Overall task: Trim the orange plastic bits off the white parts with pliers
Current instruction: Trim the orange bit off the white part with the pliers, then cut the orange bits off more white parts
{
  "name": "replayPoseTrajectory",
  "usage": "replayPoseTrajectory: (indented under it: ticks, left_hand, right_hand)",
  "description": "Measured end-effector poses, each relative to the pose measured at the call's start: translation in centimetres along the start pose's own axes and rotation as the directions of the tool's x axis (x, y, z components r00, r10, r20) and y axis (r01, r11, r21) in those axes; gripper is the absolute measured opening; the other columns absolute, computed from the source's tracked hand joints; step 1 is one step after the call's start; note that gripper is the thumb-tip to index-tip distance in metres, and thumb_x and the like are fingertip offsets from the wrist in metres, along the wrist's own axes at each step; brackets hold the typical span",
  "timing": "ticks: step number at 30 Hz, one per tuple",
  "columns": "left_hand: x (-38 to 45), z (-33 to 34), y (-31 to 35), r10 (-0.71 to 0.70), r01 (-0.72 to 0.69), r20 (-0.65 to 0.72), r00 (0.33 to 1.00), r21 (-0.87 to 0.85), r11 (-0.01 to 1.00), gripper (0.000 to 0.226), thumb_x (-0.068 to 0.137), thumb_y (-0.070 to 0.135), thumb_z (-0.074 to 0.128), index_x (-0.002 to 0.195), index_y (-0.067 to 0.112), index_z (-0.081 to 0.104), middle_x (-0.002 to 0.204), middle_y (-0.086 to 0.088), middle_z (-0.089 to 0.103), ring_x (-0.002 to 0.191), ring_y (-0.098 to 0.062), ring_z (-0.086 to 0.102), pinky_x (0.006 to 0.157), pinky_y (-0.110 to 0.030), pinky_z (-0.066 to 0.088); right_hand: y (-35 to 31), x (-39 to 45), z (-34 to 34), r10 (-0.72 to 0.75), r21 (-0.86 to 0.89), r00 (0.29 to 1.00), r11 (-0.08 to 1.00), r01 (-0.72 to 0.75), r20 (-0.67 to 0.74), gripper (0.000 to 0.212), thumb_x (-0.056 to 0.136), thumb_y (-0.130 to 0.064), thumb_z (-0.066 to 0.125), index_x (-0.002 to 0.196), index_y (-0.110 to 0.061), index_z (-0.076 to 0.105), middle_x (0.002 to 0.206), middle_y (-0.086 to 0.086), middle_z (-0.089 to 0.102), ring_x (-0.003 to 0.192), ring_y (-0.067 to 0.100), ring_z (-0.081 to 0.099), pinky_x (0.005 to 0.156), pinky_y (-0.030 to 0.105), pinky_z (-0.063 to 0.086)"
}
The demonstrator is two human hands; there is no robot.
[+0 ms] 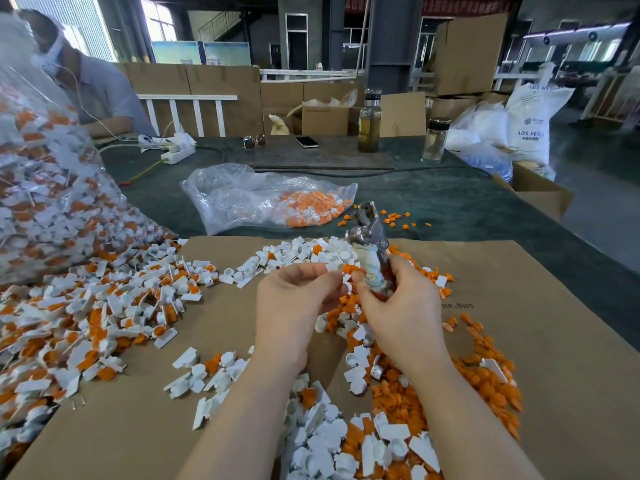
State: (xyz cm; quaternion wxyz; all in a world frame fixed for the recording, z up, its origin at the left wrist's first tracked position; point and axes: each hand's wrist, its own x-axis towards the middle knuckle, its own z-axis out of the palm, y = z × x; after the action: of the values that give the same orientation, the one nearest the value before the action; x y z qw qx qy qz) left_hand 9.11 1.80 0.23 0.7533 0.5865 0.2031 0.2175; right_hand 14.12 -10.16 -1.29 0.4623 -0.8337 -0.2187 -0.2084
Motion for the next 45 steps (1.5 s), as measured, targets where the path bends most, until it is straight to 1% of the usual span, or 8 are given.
replayPoseTrajectory:
  ticks: [8,12,24,30,34,39,42,45]
  left_hand:
    - [-0.34,0.49,-0.03,0.104,-0.097,-0.043,0.994,0.139,0.986,0.008,0.079,0.010,0.082,0.079,0.016,0.076,0.072,-0.004,0.076,0.075,-0.024,0.075,0.070,-0.029,0.061]
    - [-0.45,0.67,-0.08,0.151,-0.130,-0.073,0.986,0.236,0.963,0.011,0.078,0.016,0.084,0.075,0.023,0.076,0.070,0.002,0.075,0.073,-0.019,0.073,0.070,-0.033,0.060]
    - [-0.53,0.70,-0.40,0.266,-0.242,-0.024,0.964,0.345,0.907,0.013,0.079,0.018,0.082,0.076,0.028,0.074,0.065,0.012,0.072,0.061,-0.002,0.068,0.055,-0.013,0.052]
    - [-0.45,0.83,-0.57,0.265,-0.235,-0.040,0.963,0.349,0.907,0.011,0.081,0.021,0.081,0.076,0.027,0.073,0.065,0.015,0.070,0.055,0.003,0.062,0.051,-0.010,0.048]
    - [-0.24,0.77,-0.62,0.257,-0.218,-0.068,0.964,0.348,0.912,0.016,0.079,0.023,0.083,0.070,0.028,0.071,0.065,0.010,0.071,0.060,-0.008,0.067,0.055,-0.019,0.055]
    - [-0.07,0.55,-0.62,0.242,-0.200,-0.074,0.968,0.360,0.911,0.013,0.083,0.022,0.080,0.074,0.026,0.071,0.069,0.005,0.072,0.070,-0.016,0.071,0.065,-0.029,0.061]
    - [0.09,0.33,-0.44,0.198,-0.174,-0.067,0.978,0.270,0.947,0.007,0.084,0.018,0.078,0.081,0.018,0.072,0.071,0.001,0.074,0.070,-0.013,0.073,0.066,-0.023,0.058]
    - [0.20,0.10,-0.25,0.171,-0.163,-0.053,0.984,0.137,0.977,0.006,0.086,0.011,0.076,0.087,0.007,0.071,0.070,-0.002,0.074,0.065,-0.010,0.072,0.061,-0.015,0.055]
  right_hand:
    - [0.07,0.00,-0.04,-0.005,0.012,1.000,1.000,0.006,-0.022,0.019,0.086,-0.033,0.069,0.084,-0.035,0.050,0.067,-0.021,0.055,0.085,-0.007,0.056,0.054,0.016,0.041]
    - [0.16,0.10,-0.05,0.012,0.004,1.000,1.000,-0.012,-0.011,0.018,0.085,-0.033,0.070,0.084,-0.033,0.052,0.067,-0.021,0.055,0.075,-0.004,0.059,0.053,0.015,0.041]
    - [0.01,0.16,-0.06,0.028,-0.005,1.000,1.000,-0.028,0.005,0.024,0.085,-0.031,0.070,0.078,-0.037,0.048,0.067,-0.018,0.057,0.066,0.002,0.059,0.054,0.024,0.049]
    - [0.11,0.23,-0.03,0.044,0.028,0.996,0.999,-0.047,0.074,0.021,0.086,-0.028,0.069,0.082,-0.037,0.051,0.072,-0.017,0.060,0.069,0.005,0.060,0.062,0.035,0.056]
    - [0.22,0.26,-0.10,0.060,0.089,0.993,0.994,-0.070,0.105,0.007,0.086,-0.024,0.068,0.085,-0.024,0.061,0.070,-0.011,0.062,0.066,0.009,0.060,0.061,0.040,0.055]
    - [0.16,0.33,-0.24,0.082,0.106,0.981,0.989,-0.102,0.174,0.009,0.087,-0.024,0.067,0.085,-0.030,0.060,0.071,-0.010,0.064,0.069,0.006,0.061,0.059,0.031,0.055]
    - [0.27,0.45,-0.42,0.102,0.138,0.974,0.982,-0.131,0.203,0.007,0.087,-0.024,0.066,0.088,-0.030,0.062,0.074,-0.010,0.065,0.070,0.004,0.062,0.058,0.025,0.053]
    - [0.49,0.66,-0.86,0.121,0.165,0.962,0.973,-0.165,0.246,0.005,0.087,-0.024,0.065,0.091,-0.027,0.065,0.076,-0.008,0.067,0.071,0.007,0.063,0.065,0.031,0.055]
